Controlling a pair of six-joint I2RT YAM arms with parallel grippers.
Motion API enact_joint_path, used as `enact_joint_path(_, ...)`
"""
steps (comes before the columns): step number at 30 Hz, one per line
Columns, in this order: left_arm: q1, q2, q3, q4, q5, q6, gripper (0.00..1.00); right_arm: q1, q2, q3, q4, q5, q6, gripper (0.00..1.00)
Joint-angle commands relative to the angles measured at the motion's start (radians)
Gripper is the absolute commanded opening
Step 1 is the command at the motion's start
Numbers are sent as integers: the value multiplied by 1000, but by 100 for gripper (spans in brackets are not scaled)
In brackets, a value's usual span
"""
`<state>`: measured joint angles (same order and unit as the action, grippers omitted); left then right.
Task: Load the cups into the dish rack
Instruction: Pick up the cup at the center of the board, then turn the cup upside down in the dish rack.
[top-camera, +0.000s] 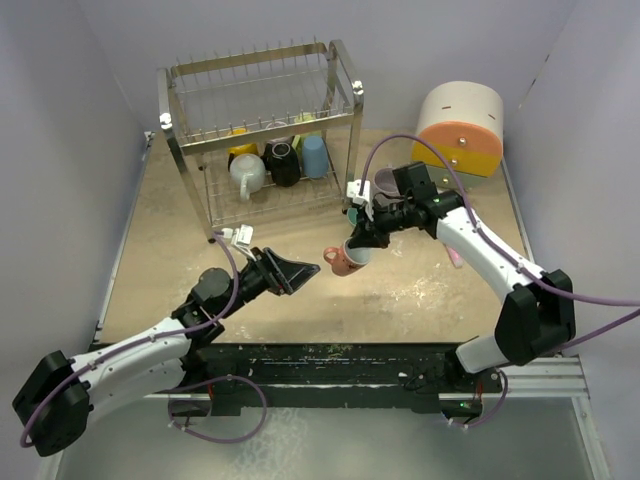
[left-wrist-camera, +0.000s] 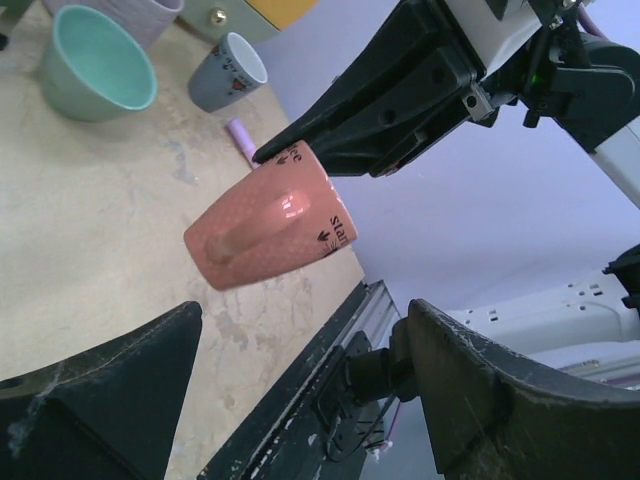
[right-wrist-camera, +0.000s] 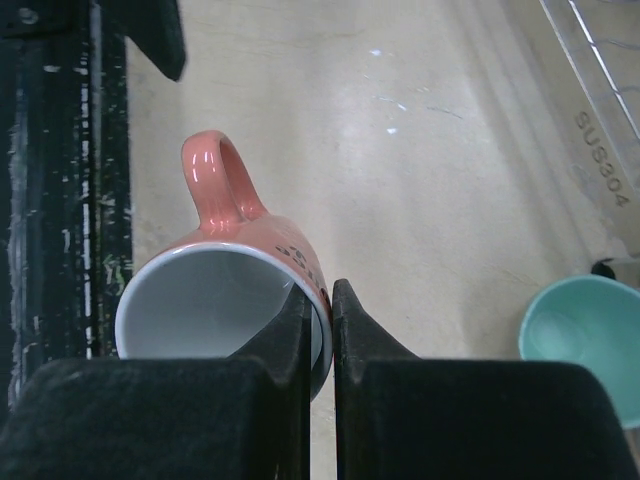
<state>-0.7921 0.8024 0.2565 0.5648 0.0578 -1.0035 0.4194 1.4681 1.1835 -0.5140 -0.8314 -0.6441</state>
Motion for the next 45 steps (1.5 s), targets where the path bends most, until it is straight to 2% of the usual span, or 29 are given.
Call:
enact_joint_path(1,5,61,50,197,90,-7,86,-6,-34,58,-66,-139,-64,0)
enact_joint_path(10,8,90,40,280,111,-122,85,-18,-177,33,41,92,-74,0)
enact_joint_path(14,8,65,36,280,112,-158,86,-18,-206,101,-41,210,-190,0)
enact_joint_path(20,10,39,33,288,116,-169,86,-19,-199,288,-310,370,-340,0)
enact_joint_path(22,10,44,32,309,116,-169,86,-18,-208,338,-328,443,-354,0)
enact_joint_path(25,10,61,37,361,130,-171,86,-18,-240,358,-276,443,-386,0)
enact_joint_path(31,11,119,47,478,211,-189,88,-13,-323,259,-96,436,-506,0)
enact_joint_path(34,12,158,69,512,265,-194,91,-5,-384,188,16,433,-620,0)
enact_joint_path(36,11,191,82,544,302,-193,96,1,-441,125,104,399,-688,0)
enact_joint_path(37,12,207,86,567,318,-191,99,5,-468,93,136,372,-746,0)
enact_joint_path(45,11,335,99,719,412,-236,99,87,-719,-268,397,214,-1176,0)
